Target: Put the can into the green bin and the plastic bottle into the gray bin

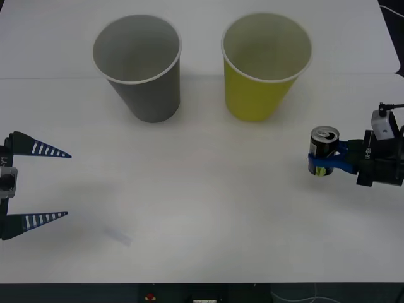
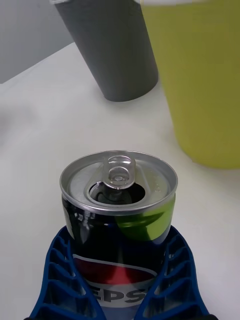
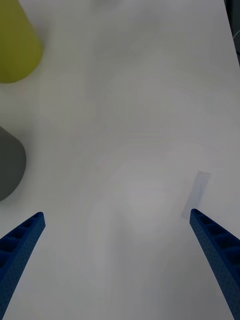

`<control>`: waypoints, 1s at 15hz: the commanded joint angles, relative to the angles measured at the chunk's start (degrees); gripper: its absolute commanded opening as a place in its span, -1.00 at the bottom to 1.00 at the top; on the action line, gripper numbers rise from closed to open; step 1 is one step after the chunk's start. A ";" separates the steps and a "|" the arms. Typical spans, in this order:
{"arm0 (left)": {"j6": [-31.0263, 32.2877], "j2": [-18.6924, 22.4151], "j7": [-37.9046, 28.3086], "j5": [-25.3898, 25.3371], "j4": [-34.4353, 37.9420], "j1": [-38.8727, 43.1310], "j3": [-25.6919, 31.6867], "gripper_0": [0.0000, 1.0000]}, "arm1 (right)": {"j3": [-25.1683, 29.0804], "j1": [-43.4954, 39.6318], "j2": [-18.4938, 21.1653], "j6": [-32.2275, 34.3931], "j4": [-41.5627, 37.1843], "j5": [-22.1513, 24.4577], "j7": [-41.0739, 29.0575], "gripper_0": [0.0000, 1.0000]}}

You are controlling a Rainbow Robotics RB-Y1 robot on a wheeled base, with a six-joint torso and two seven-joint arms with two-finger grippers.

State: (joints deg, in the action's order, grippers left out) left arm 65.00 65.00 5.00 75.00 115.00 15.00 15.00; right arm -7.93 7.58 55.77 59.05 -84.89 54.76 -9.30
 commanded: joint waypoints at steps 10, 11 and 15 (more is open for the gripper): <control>0.00 0.00 0.00 0.00 0.00 0.00 0.00 1.00 | 14.70 -1.34 8.04 2.13 -21.37 9.93 -36.50 -1.00; 0.00 0.00 0.00 0.00 0.00 0.00 0.00 1.00 | 15.58 -0.90 8.65 2.13 -23.13 11.24 -40.63 -1.00; 0.00 0.00 0.00 0.00 0.00 0.00 0.00 1.00 | 16.19 4.82 9.79 2.65 -26.03 17.75 -53.02 -1.00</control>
State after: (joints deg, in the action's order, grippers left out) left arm 65.00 65.00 5.00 75.00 115.00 15.00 15.00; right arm 8.32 11.11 65.37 61.38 -110.52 71.06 -60.14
